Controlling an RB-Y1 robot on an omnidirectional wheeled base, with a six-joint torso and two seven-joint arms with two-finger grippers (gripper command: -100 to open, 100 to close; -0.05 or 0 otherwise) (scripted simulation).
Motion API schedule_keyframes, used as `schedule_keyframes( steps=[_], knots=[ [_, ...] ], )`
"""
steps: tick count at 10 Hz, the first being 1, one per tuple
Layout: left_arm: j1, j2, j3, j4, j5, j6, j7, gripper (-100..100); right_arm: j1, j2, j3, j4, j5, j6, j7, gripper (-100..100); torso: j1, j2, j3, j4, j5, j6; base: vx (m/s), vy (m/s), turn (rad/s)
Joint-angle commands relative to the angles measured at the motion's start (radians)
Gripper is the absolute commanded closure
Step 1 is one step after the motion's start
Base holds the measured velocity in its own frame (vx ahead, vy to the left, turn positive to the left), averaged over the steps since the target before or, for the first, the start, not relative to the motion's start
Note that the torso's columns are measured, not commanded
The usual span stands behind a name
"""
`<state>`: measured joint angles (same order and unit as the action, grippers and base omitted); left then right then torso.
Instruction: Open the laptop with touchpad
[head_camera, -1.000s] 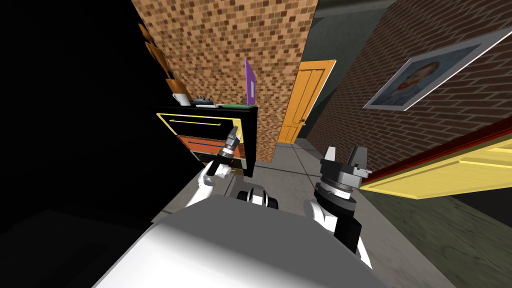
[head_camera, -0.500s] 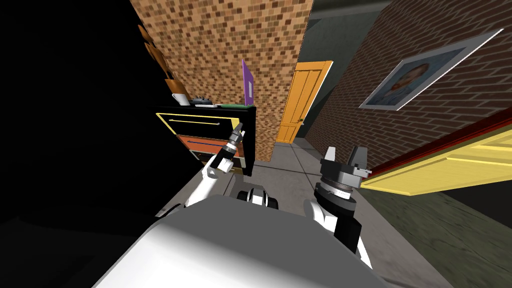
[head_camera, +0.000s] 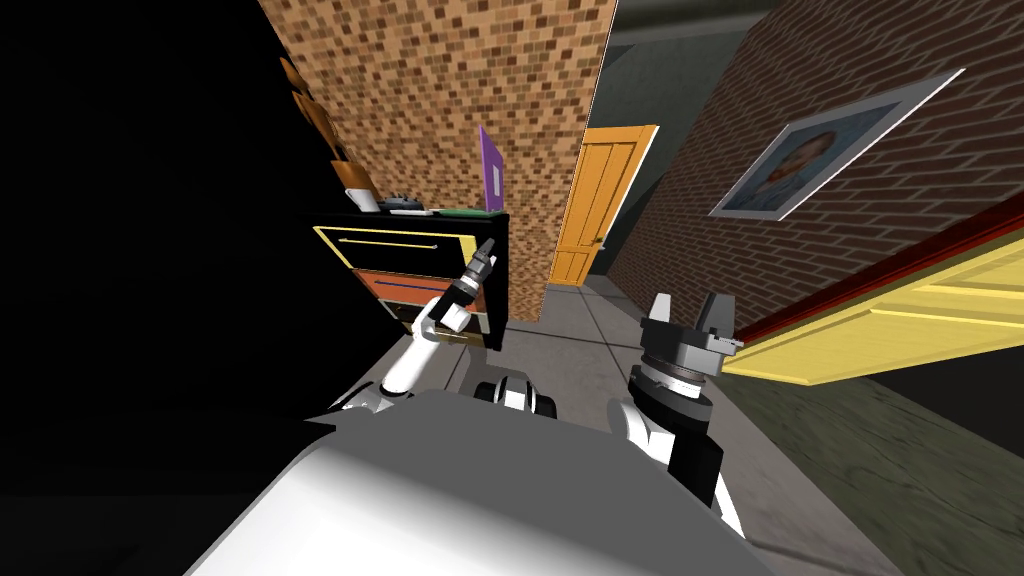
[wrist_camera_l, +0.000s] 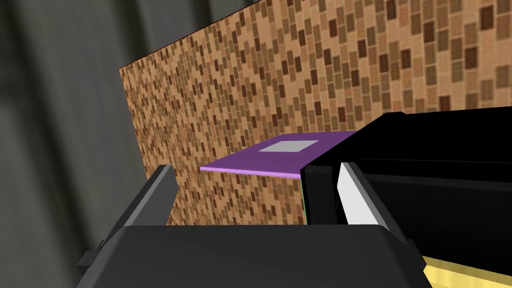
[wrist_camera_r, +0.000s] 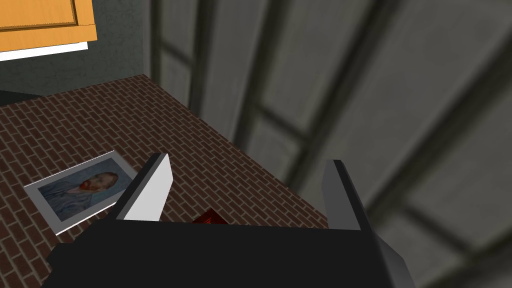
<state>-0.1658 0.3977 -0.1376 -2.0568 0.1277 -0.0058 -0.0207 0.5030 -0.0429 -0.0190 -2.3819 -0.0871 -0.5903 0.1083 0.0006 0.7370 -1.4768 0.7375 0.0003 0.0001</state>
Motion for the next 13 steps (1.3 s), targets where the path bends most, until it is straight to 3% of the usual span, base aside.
schedule_keyframes(
  steps=[1, 2, 3, 5, 6, 7, 8, 10, 11, 13],
  knots=[
    [-0.080, 0.040, -0.019, 0.042, 0.025, 0.071, -0.006, -100, 0.000, 0.000, 0.000, 0.000, 0.000, 0.000, 0.000, 0, -0.001, 0.001, 0.001, 0.000, 0.000, 0.000, -0.033, -0.061, -0.021],
    [-0.115, 0.040, -0.019, 0.042, 0.025, 0.079, -0.006, -100, 0.000, 0.000, 0.000, 0.000, 0.000, 0.000, 0.000, 0, -0.003, 0.001, 0.001, 0.001, -0.001, 0.000, -0.036, -0.054, -0.010],
    [-0.148, 0.068, -0.032, 0.079, 0.042, 0.123, -0.009, -100, 0.000, 0.000, 0.000, 0.000, 0.000, 0.000, 0.000, 0, -0.002, 0.002, 0.001, 0.001, -0.001, 0.000, -0.042, -0.062, -0.027],
    [-0.192, 0.068, -0.032, 0.079, 0.042, 0.128, -0.009, -100, 0.000, 0.000, 0.000, 0.000, 0.000, 0.000, 0.000, 0, 0.000, 0.001, 0.001, 0.001, 0.000, 0.000, -0.030, -0.035, -0.004],
    [-0.232, 0.096, -0.045, 0.118, 0.059, 0.175, -0.012, -100, 0.000, 0.000, 0.000, 0.000, 0.000, 0.000, 0.000, 0, 0.002, 0.000, 0.000, 0.000, 0.000, 0.000, -0.015, -0.030, -0.021],
    [-0.264, 0.096, -0.045, 0.118, 0.059, 0.178, -0.012, -100, 0.000, 0.000, 0.000, 0.000, 0.000, 0.000, 0.000, 0, 0.000, 0.000, 0.000, 0.000, 0.000, 0.000, -0.019, -0.032, -0.011],
    [-0.293, 0.125, -0.059, 0.160, 0.076, 0.212, -0.015, -100, 0.000, 0.000, 0.000, 0.000, 0.000, 0.000, 0.000, 0, -0.001, 0.001, 0.000, 0.000, 0.000, 0.000, -0.025, -0.053, -0.020],
    [-0.343, 0.125, -0.059, 0.160, 0.076, 0.229, -0.015, -100, 0.000, 0.000, 0.000, 0.000, 0.000, 0.000, 0.000, 0, -0.002, 0.001, 0.001, 0.001, -0.001, 0.000, -0.018, -0.037, -0.002],
    [-0.381, 0.154, -0.072, 0.203, 0.093, 0.275, -0.018, -100, 0.000, 0.000, 0.000, 0.000, 0.000, 0.000, 0.000, 0, 0.000, 0.001, 0.001, 0.000, 0.000, 0.000, -0.011, -0.031, -0.020],
    [-0.419, 0.154, -0.072, 0.203, 0.093, 0.279, -0.018, -100, 0.000, 0.000, 0.000, 0.000, 0.000, 0.000, 0.000, 0, 0.000, 0.001, 0.001, 0.000, 0.000, 0.000, -0.009, -0.028, -0.003]
  ],
)
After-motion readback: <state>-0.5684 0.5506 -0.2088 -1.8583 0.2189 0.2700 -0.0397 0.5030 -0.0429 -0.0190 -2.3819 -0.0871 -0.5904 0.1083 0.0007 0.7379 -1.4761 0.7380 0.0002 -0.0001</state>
